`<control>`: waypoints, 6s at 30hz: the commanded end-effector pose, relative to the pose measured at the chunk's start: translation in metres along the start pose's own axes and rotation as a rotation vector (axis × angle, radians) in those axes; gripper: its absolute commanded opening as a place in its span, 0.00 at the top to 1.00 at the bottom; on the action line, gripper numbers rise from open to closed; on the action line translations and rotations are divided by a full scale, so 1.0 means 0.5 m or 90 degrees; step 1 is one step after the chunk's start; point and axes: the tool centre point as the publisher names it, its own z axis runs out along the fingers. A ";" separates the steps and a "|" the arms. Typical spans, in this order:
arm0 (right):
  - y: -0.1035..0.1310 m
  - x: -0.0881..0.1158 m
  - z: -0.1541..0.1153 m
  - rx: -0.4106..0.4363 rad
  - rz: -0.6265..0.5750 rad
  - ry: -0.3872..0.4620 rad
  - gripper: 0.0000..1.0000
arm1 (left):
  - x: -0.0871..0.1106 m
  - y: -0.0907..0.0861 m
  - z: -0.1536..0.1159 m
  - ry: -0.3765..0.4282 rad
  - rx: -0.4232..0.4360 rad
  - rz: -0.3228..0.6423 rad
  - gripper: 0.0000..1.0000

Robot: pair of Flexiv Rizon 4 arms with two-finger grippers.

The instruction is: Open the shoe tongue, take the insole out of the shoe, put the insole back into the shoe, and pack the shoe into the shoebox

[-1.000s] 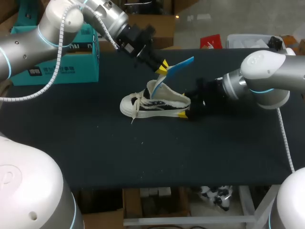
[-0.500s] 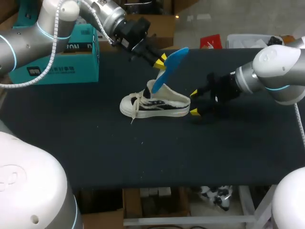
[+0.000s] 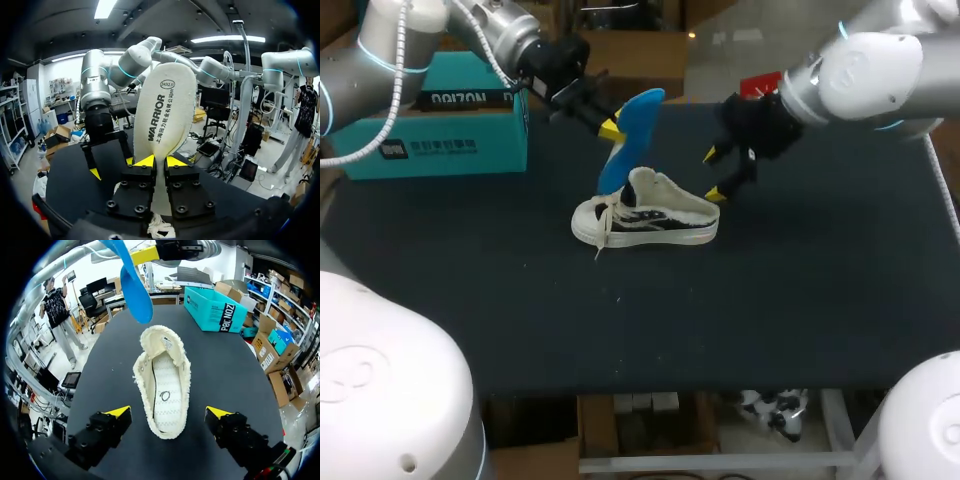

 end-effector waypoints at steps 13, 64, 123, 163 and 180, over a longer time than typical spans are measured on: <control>0.114 -0.029 0.059 0.283 -0.010 0.027 0.00 | 0.155 0.075 -0.094 -0.136 -0.017 -0.063 1.00; 0.100 -0.008 0.123 0.424 0.194 -0.072 1.00 | 0.180 0.161 -0.141 -0.122 -0.023 -0.086 1.00; 0.075 0.160 0.036 0.136 0.655 -0.234 0.00 | -0.008 0.090 -0.116 0.168 0.038 0.097 1.00; 0.043 0.210 -0.072 0.083 0.982 0.020 0.00 | 0.119 -0.041 0.016 0.255 0.269 0.164 1.00; 0.043 0.234 -0.079 0.097 1.188 0.135 0.00 | 0.106 -0.097 0.053 0.223 0.343 0.091 1.00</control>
